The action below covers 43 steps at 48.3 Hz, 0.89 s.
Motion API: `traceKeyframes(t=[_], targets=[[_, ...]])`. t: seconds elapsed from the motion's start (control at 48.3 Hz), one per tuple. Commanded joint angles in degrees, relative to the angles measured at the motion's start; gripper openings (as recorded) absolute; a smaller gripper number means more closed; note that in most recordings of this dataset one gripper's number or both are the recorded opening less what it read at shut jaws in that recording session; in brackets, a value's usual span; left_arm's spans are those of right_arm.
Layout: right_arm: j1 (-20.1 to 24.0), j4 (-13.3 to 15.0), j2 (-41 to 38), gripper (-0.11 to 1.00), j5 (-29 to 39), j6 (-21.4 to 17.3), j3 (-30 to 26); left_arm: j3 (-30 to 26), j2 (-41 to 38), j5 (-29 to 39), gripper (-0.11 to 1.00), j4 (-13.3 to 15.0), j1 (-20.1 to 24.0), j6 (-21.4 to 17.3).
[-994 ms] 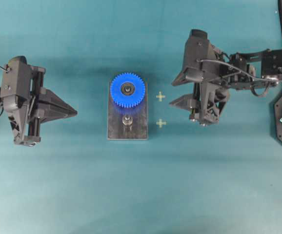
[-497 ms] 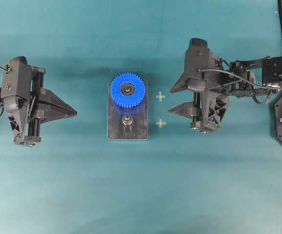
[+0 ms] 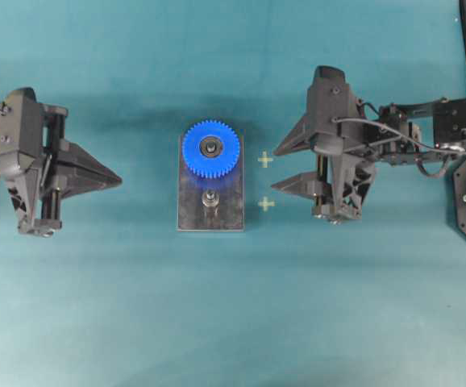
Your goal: Fit the large gear onto the shaft.
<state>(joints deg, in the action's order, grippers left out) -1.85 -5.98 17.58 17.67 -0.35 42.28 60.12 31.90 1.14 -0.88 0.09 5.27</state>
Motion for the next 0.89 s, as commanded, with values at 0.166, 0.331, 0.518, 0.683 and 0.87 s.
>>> traceKeyframes(t=[0.166,0.331,0.518,0.683,0.87], targets=[[0.79,-0.09,1.32,0.67,-1.76,-0.26,0.09,-2.9,0.35,9.49,0.0,-0.18,2.11,0.09],[0.79,-0.09,1.41,0.67,-2.55,-0.26,0.53,-2.64,0.53,10.11,0.0,-0.18,2.11,0.09],[0.88,-0.09,1.58,0.67,-2.9,-0.18,0.62,-2.72,0.62,10.11,0.0,-0.18,2.11,-0.18],[0.88,-0.09,1.49,0.67,-3.08,-0.18,0.88,-2.46,0.62,9.49,0.0,-0.18,2.11,-0.26],[0.88,-0.09,1.58,0.67,-4.31,-0.18,1.23,-2.46,0.62,9.4,0.0,-0.18,2.11,-0.18]])
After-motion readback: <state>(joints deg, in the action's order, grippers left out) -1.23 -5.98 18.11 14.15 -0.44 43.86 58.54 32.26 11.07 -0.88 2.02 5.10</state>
